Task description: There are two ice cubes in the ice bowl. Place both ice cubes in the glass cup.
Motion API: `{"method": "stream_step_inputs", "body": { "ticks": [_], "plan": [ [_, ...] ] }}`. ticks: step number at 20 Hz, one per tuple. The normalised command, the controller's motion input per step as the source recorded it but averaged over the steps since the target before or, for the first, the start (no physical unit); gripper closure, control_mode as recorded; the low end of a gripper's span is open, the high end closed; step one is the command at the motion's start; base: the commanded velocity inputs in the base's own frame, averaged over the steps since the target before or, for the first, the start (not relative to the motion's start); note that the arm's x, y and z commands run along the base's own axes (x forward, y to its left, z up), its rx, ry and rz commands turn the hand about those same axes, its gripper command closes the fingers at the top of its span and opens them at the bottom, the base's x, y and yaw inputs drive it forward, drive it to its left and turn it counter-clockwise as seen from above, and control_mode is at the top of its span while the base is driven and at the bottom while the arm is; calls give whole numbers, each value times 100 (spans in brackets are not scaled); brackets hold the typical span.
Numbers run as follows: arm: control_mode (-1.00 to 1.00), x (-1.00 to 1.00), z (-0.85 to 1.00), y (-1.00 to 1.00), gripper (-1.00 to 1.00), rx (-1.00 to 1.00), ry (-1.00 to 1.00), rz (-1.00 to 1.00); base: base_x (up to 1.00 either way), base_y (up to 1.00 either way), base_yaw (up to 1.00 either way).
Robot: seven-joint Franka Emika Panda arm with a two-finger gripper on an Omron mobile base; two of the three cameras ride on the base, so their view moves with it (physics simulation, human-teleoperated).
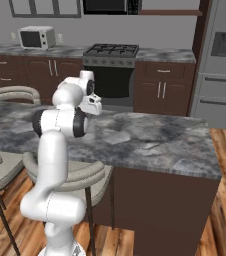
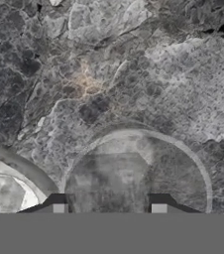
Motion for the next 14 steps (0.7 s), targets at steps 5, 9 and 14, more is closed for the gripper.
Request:
{"method": "stream_step_inputs", "body": {
  "ticks": [5,9,14],
  "plan": [
    [-100,-32,0,0,100,0,-2,0,0,0,0],
    [-100,-28,-7,0,100,0,0,0,0,0,0],
    [-100,-14,-16,-13,100,-4,-6,1,0,0,0]
  ]
}}
